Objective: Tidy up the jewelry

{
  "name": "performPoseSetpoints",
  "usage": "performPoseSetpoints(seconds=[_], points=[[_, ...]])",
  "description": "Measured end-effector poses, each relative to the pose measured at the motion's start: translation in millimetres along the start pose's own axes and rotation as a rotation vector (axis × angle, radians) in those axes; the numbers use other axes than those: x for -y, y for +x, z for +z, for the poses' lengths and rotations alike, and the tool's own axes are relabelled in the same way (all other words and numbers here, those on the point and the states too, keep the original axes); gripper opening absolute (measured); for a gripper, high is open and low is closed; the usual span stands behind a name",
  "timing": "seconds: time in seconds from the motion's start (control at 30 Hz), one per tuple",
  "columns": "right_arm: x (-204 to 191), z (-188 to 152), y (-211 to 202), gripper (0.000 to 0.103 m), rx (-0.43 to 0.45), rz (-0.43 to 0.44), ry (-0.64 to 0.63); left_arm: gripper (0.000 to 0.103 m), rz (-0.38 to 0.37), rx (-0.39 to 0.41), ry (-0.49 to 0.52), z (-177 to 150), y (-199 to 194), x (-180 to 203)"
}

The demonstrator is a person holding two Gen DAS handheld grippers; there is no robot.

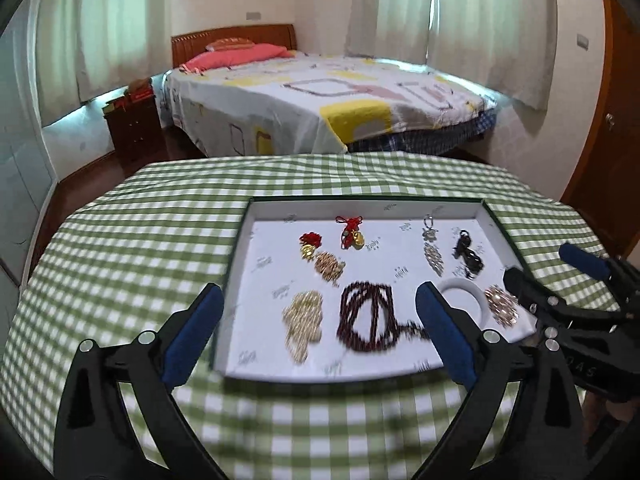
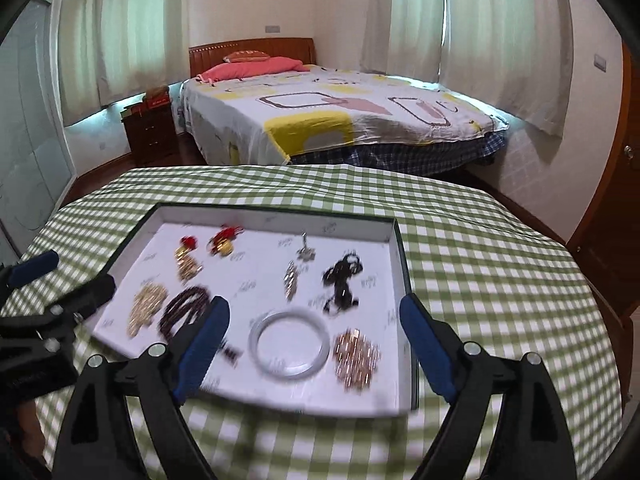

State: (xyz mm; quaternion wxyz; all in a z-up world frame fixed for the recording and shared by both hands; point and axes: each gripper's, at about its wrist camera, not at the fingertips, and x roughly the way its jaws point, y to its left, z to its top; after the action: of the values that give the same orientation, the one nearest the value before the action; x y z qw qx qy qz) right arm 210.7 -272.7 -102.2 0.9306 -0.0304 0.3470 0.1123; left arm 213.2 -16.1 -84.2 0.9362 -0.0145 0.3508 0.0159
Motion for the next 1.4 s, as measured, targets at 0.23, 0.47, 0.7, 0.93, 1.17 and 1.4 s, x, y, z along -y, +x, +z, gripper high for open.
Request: performPoseSetpoints(seconds=[0.23, 0.47, 0.7, 0.93, 1.17, 1.4], points=[[-10, -22, -55, 0.084, 0.045, 0.017, -0.005, 0.098, 0.021, 0.063, -0.022, -19, -64, -13], [-11, -33, -107, 0.085, 0.121, 0.020, 0.027, 0.099, 0.051, 0.117, -0.057, -33, -120, -28], [-13, -42, -155, 0.085, 0.196, 0.017, 0.028, 0.099, 0.066, 0.174, -0.064, -37, -167, -31], [-14, -45, -194, 0.085, 0.262, 0.013, 0.019, 0.099, 0.056, 0.226, -0.074, -39, -206, -29], [-13, -48, -213, 0.086, 0.298, 0.012, 0.020, 0.099, 0.065, 0.260, -0.063, -43, -231, -26], [-15, -49, -219, 0.086, 0.315, 0.006, 0.015, 0.099, 0.068, 0.265, -0.087, -44, -238, -33]])
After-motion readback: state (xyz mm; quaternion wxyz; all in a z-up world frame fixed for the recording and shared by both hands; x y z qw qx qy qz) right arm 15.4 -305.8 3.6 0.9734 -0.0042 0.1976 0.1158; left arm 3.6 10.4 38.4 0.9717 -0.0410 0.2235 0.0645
